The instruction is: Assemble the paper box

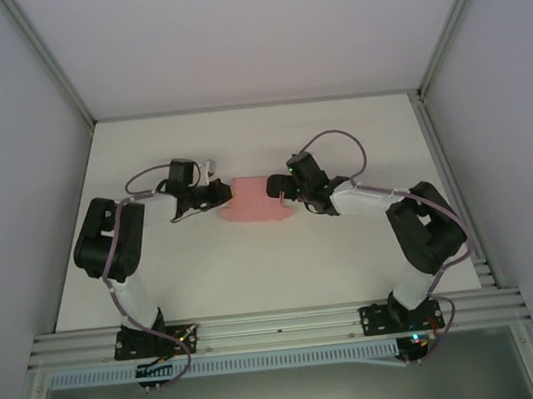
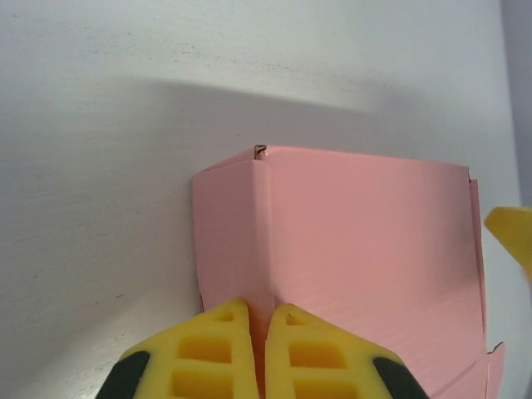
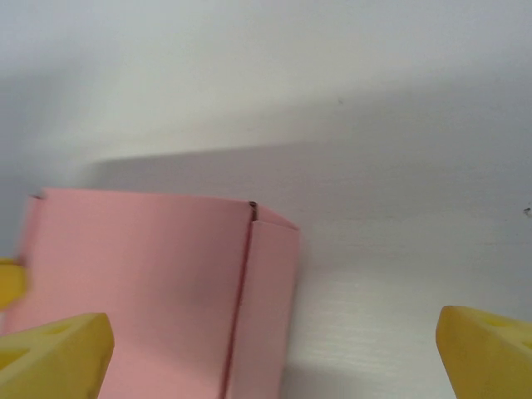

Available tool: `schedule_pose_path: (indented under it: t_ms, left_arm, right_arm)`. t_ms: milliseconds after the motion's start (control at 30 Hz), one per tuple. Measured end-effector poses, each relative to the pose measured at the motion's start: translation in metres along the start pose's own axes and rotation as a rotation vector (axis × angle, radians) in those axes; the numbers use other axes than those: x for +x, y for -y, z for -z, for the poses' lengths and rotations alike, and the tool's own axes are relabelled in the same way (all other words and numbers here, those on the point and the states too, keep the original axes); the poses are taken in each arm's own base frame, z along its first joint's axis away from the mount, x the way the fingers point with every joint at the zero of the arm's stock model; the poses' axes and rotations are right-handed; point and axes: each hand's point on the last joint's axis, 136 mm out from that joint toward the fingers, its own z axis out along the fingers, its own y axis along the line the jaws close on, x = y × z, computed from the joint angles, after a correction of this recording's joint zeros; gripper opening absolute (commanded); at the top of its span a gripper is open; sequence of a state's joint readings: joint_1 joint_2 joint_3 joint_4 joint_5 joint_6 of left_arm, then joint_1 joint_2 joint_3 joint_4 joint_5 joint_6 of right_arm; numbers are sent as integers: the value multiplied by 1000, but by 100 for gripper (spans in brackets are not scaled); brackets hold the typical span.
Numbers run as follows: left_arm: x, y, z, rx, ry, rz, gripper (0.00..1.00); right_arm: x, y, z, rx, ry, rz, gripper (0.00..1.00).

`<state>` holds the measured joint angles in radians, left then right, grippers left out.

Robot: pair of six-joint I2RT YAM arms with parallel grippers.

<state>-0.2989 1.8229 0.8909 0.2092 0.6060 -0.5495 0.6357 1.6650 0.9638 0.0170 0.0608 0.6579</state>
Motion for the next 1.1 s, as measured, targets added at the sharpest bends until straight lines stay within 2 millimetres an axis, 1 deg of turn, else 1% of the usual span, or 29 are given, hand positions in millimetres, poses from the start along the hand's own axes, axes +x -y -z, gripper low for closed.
schedule_pose_path:
  t_ms: [67,133,200,400,567,667,733,867,1000,1067,1100]
  left_arm:
    - [1,-2,3,27,7,20,0]
    - [2,-4,5,52,11,40,0]
    - [3,-5,8,76,15,60,0]
    - [5,-9,13,128,22,102,0]
    - [8,-8,14,149,20,103,0]
    - [7,-8,13,155,21,100,0]
    - [8,-9,12,160,19,103,0]
    - [7,-8,13,166,20,103,0]
    - [5,-7,14,176,27,103,0]
    - [3,-4,15,187,33,95,8]
    - [2,-3,15,193,36,92,16]
  right_arm:
    - [-7,-12,12,-62,21,-42,100]
    - [-7,-21,21,-122,28,-85,100]
    - [-3,-25,22,-162,18,-115,100]
    - [13,-26,9,-204,-56,-168,100]
    - [27,-18,-14,-235,-137,-221,94]
    - [34,-24,-27,-302,-180,-257,83]
    - [34,-34,-32,-368,-193,-278,78]
    - [26,-51,-29,-475,-184,-301,61]
    - [19,-56,-24,-529,-169,-319,49]
    - [17,-55,-23,-534,-165,-325,45]
    - [17,-55,-22,-537,-165,-326,43]
